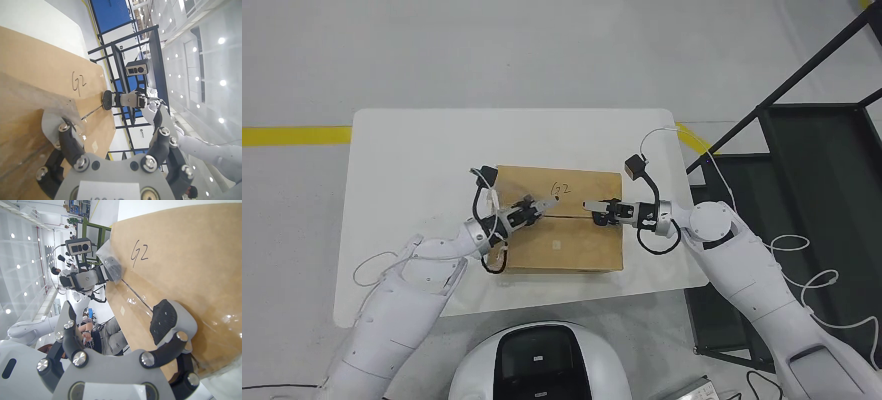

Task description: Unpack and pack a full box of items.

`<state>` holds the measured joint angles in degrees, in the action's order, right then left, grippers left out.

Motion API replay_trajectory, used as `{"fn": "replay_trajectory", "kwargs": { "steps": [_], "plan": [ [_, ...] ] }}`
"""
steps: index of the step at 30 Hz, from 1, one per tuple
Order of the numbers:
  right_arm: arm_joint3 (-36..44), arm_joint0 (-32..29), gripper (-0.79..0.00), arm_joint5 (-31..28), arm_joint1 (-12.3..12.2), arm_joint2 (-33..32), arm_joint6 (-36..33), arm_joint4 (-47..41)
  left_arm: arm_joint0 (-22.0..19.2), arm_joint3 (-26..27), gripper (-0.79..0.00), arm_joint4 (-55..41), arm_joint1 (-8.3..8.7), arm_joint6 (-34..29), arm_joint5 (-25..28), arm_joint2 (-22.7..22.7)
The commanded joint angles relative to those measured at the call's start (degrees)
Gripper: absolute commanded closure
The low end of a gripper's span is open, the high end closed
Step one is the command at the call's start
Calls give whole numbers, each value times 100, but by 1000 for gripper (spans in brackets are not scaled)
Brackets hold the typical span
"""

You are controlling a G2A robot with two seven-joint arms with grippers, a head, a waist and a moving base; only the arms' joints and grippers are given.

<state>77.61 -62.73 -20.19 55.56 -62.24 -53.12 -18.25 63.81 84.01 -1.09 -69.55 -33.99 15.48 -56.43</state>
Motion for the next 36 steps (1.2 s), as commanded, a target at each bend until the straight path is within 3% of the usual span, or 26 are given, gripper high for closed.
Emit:
{"fn": "replay_trajectory", "kwargs": {
  "steps": [1, 5, 8, 16, 24, 30, 36],
  "plan": [
    [0, 0, -785, 0, 0, 0, 0, 0, -114, -144, -785, -101, -37, -152, 78, 131],
    [0, 0, -785, 0, 0, 0, 0, 0, -186, -406, -785, -356, -62, -199, 288, 102],
    [0, 0, -785, 0, 0, 0, 0, 0, -43, -423, -785, -546, -1, -153, 534, -224],
    [0, 0, -785, 0, 0, 0, 0, 0, 934, 360, -785, -1151, 282, -364, 1084, -1502],
    [0, 0, -785, 0, 0, 0, 0, 0, 1807, 988, -785, -1915, 449, -820, 1367, -2363],
    [0, 0, -785, 0, 0, 0, 0, 0, 1800, 921, -785, -1784, 488, -988, 873, -2417],
    [0, 0, -785, 0, 0, 0, 0, 0, 1510, 566, -785, -1358, 426, -423, 916, -2130]
  ]
}}
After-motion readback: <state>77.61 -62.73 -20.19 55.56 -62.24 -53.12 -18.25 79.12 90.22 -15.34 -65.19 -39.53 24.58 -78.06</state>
